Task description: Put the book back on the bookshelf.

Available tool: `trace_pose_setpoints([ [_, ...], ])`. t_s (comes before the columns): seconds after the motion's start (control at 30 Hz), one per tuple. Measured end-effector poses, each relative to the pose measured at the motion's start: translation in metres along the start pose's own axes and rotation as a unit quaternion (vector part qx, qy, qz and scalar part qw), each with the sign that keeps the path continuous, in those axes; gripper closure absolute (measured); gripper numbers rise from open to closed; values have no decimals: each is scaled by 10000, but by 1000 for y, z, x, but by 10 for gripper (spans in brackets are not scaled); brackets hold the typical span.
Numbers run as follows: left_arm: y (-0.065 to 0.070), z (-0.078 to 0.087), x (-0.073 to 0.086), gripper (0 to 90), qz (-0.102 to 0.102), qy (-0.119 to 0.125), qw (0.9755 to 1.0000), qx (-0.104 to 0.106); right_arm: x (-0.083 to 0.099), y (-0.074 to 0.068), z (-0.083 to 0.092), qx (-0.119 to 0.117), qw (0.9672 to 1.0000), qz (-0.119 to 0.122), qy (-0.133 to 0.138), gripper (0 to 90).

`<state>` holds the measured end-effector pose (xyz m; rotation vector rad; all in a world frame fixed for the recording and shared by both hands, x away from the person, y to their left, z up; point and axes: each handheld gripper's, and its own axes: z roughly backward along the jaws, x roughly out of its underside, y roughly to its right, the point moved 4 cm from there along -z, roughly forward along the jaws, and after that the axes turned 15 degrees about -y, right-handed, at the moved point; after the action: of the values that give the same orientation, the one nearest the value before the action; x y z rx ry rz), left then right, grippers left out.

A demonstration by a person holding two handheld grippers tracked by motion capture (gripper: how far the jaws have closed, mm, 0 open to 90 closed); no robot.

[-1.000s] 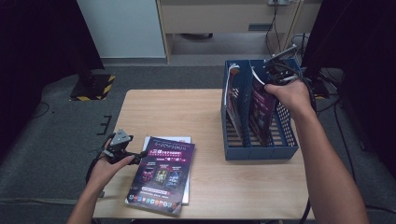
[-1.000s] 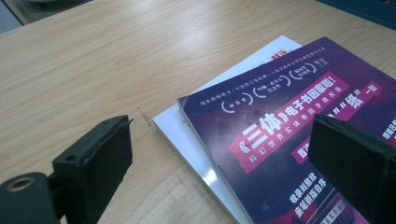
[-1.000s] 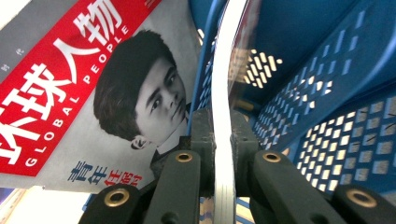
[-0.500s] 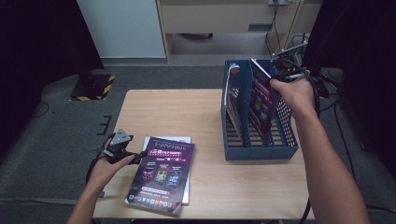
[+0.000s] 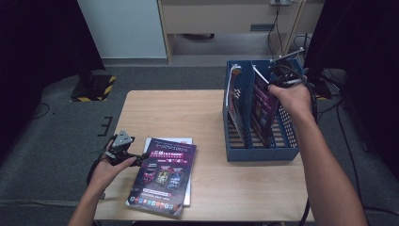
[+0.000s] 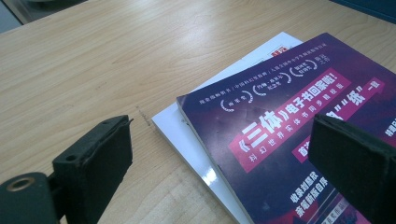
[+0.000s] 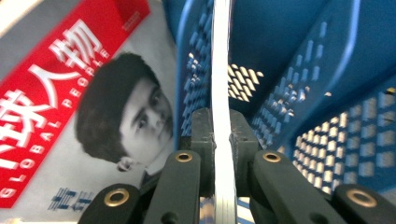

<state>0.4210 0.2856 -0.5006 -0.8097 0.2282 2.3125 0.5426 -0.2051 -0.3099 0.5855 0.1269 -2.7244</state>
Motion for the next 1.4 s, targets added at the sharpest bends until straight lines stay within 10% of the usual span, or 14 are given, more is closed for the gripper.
trace_pose_setpoints([
  [0.67, 0, 1, 0, 62, 18, 21, 10000, 5, -4, -12, -4, -56, 9989, 249, -404, 722],
  [0.93, 0, 1, 0, 62, 17, 20, 10000, 8, -6, -14, -8, 94, 9984, 255, -496, 814],
  [1.4, -2, 2, 1, 61, 27, 26, 10000, -1, -11, -5, -10, 490, 9984, -211, -166, 846],
])
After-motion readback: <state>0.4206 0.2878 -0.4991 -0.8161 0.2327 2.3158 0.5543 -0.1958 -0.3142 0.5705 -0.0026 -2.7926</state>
